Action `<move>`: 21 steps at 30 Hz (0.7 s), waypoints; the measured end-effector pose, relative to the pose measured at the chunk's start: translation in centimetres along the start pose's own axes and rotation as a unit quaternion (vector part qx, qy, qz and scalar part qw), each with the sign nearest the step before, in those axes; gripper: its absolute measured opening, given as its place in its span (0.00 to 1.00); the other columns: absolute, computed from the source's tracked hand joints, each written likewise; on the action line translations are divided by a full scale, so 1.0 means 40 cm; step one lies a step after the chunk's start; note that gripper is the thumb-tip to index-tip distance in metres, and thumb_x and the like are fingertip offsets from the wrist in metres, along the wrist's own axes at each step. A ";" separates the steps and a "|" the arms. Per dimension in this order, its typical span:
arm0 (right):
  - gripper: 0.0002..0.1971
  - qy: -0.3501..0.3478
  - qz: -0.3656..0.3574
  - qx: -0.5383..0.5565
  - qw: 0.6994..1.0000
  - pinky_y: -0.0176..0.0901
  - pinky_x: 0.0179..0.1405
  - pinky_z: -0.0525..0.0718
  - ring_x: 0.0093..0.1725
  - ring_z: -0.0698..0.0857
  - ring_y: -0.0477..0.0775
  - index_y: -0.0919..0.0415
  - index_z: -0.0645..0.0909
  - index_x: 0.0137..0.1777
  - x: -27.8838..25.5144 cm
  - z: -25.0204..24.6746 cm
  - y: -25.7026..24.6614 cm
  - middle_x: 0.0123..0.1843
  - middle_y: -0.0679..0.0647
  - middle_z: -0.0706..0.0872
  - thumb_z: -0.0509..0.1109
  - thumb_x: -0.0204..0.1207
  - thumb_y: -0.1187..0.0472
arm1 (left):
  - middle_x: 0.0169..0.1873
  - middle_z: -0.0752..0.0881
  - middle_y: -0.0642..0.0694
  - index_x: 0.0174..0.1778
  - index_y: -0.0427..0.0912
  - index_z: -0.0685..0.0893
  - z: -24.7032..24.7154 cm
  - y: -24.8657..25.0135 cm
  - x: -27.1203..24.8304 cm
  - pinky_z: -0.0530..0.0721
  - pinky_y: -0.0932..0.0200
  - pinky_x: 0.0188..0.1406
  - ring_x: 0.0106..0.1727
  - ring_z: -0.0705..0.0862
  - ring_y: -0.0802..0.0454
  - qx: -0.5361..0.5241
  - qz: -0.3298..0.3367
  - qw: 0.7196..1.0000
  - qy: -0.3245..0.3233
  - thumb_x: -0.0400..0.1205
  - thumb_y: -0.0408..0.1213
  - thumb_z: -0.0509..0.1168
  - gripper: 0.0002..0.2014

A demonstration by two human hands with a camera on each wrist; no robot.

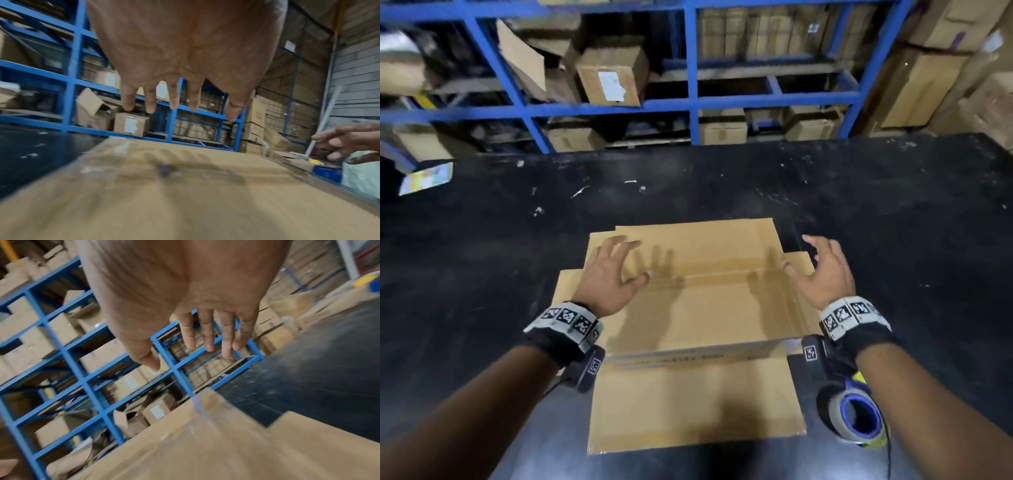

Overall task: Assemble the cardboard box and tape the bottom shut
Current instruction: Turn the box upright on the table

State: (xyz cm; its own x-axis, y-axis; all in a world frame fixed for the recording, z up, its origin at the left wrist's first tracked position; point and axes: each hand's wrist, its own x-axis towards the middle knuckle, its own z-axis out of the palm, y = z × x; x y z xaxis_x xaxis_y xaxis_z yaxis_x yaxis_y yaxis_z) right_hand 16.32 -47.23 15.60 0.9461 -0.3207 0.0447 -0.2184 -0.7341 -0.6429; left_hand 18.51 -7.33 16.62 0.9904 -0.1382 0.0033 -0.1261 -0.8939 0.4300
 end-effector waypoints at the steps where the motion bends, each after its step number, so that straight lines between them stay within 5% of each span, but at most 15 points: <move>1: 0.34 -0.013 -0.011 -0.022 1.000 0.58 0.69 0.82 0.69 0.82 0.63 0.50 0.76 0.76 0.025 0.013 -0.043 0.72 0.54 0.78 0.78 0.70 0.44 | 0.80 0.72 0.44 0.81 0.55 0.75 -0.022 -0.025 0.018 0.71 0.36 0.81 0.78 0.74 0.34 0.003 -0.032 0.999 -0.002 0.74 0.70 0.60 0.40; 6: 0.39 -0.093 -0.029 -0.116 0.988 0.59 0.69 0.81 0.71 0.78 0.67 0.47 0.72 0.79 0.124 0.098 -0.166 0.78 0.53 0.74 0.78 0.69 0.41 | 0.84 0.65 0.45 0.86 0.56 0.69 -0.086 -0.088 0.103 0.67 0.40 0.82 0.81 0.67 0.29 0.014 -0.146 0.988 -0.052 0.82 0.62 0.69 0.36; 10: 0.46 -0.174 0.005 -0.164 0.971 0.65 0.75 0.78 0.80 0.69 0.70 0.43 0.65 0.85 0.208 0.150 -0.187 0.86 0.50 0.63 0.78 0.67 0.37 | 0.87 0.61 0.45 0.88 0.56 0.65 -0.083 -0.115 0.178 0.66 0.40 0.83 0.83 0.68 0.28 0.033 -0.171 0.980 -0.098 0.79 0.70 0.67 0.43; 17: 0.59 -0.245 0.063 -0.224 0.941 0.66 0.85 0.65 0.89 0.56 0.74 0.35 0.53 0.89 0.298 0.220 -0.180 0.93 0.46 0.45 0.74 0.60 0.21 | 0.91 0.50 0.48 0.91 0.60 0.55 -0.033 -0.141 0.278 0.74 0.37 0.83 0.85 0.72 0.33 0.038 -0.217 0.955 -0.198 0.46 0.94 0.56 0.75; 21: 0.58 -0.271 0.073 -0.228 0.932 0.65 0.84 0.67 0.88 0.59 0.73 0.37 0.54 0.89 0.313 0.229 -0.182 0.93 0.50 0.49 0.72 0.60 0.20 | 0.90 0.53 0.47 0.91 0.57 0.56 -0.009 -0.134 0.296 0.78 0.39 0.79 0.83 0.75 0.34 0.041 -0.223 0.953 -0.203 0.57 0.87 0.66 0.67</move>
State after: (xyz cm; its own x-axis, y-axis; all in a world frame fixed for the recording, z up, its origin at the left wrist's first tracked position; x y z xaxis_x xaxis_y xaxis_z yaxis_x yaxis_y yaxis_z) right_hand 31.95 -40.44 13.84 0.8531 -0.1775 -0.4906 -0.3158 -0.9242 -0.2147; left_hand 30.92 -4.01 14.67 0.8449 0.1234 -0.5204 0.2809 -0.9304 0.2355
